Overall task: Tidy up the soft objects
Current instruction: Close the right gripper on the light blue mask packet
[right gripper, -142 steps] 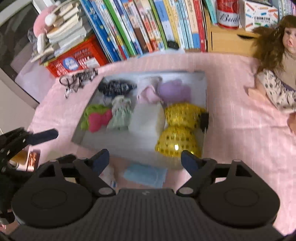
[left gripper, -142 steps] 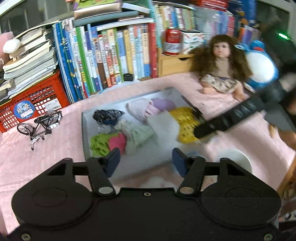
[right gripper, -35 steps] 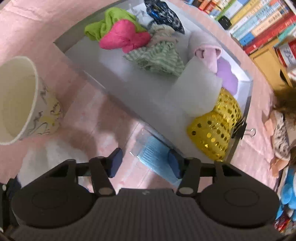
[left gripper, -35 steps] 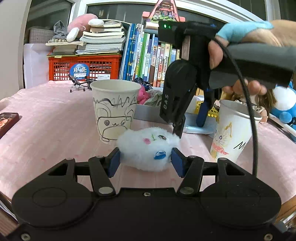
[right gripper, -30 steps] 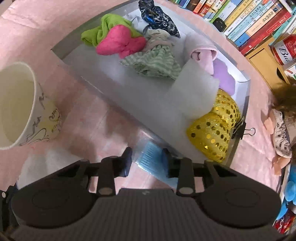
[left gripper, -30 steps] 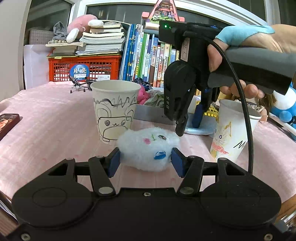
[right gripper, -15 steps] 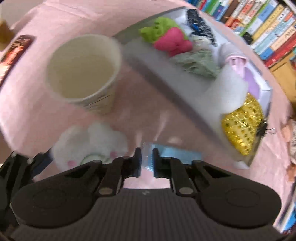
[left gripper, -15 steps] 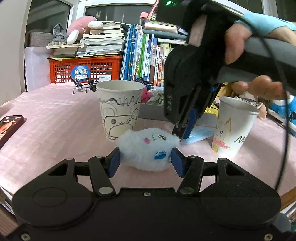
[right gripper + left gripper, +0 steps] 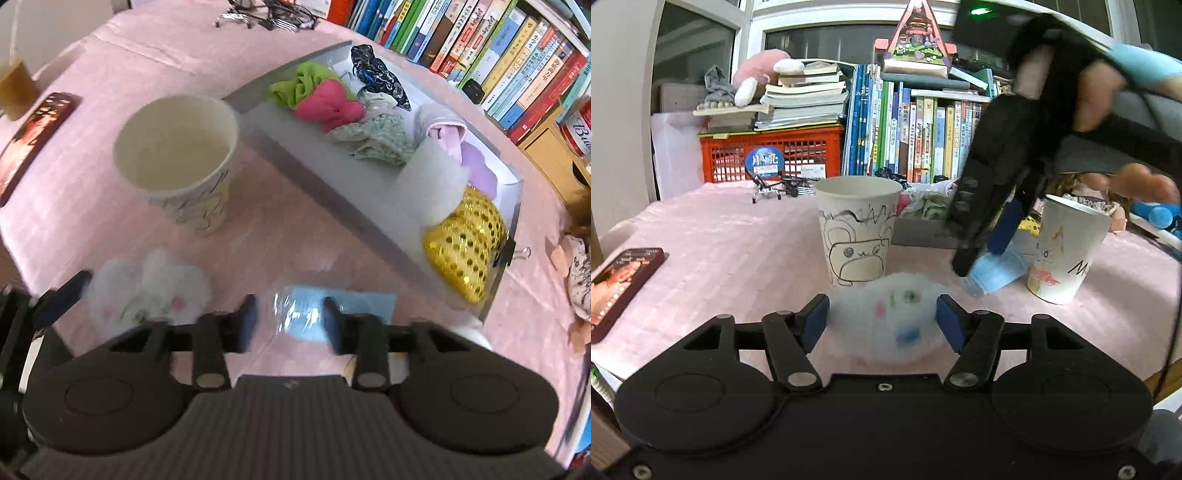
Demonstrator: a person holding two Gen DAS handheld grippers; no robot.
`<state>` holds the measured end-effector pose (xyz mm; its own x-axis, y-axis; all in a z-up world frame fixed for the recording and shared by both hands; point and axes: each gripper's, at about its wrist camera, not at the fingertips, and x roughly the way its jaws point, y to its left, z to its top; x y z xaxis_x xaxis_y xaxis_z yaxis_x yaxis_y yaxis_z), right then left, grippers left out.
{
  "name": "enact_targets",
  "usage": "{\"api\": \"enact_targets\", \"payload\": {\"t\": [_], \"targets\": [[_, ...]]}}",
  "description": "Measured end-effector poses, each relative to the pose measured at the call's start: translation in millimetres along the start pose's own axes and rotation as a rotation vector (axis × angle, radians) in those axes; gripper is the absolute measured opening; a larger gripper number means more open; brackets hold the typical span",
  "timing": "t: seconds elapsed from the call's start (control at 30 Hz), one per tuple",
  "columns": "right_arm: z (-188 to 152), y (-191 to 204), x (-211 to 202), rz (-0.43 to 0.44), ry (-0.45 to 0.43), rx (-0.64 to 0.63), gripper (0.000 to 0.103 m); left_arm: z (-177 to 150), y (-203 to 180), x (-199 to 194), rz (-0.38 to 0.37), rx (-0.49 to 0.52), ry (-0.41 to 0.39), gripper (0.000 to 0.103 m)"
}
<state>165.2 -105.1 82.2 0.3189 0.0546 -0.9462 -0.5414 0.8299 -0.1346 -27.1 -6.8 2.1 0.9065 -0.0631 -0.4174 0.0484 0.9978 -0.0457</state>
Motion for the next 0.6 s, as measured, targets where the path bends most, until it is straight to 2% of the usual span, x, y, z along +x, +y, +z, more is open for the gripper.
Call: {"api": "enact_targets", "payload": {"t": [0.03,0.13,0.33,0.37,0.47,0.53,0.6], "targets": [[5,1,3,-0.030,0.002,-0.005,0.072,0,-1,0,0.002,0.003,-0.002,0.064],[17,5,16,-0.090,0.032,-0.017,0.073,0,-2,1,-0.005,0.010,0.000,0.068],[21,6,36,-0.101,0.144,-0.048,0.071,-5,-4,9,-0.016,0.028,0.020,0.069],[20,6,36,-0.086,0.161,-0.046,0.066,-5,-4,10,-0.016,0.028,0.019,0.069],[18,12,33,-0.083,0.152,-0.049,0.032,-4,-1,11,-0.015,0.009,0.015,0.066],[18,14,29,-0.062,0.147,-0.047,0.019,-4,2,11,-0.024,-0.010,0.016,0.064],[16,20,26,-0.063,0.140,-0.062,0.014,-3,4,10,-0.029,-0.024,0.015,0.062]]}}
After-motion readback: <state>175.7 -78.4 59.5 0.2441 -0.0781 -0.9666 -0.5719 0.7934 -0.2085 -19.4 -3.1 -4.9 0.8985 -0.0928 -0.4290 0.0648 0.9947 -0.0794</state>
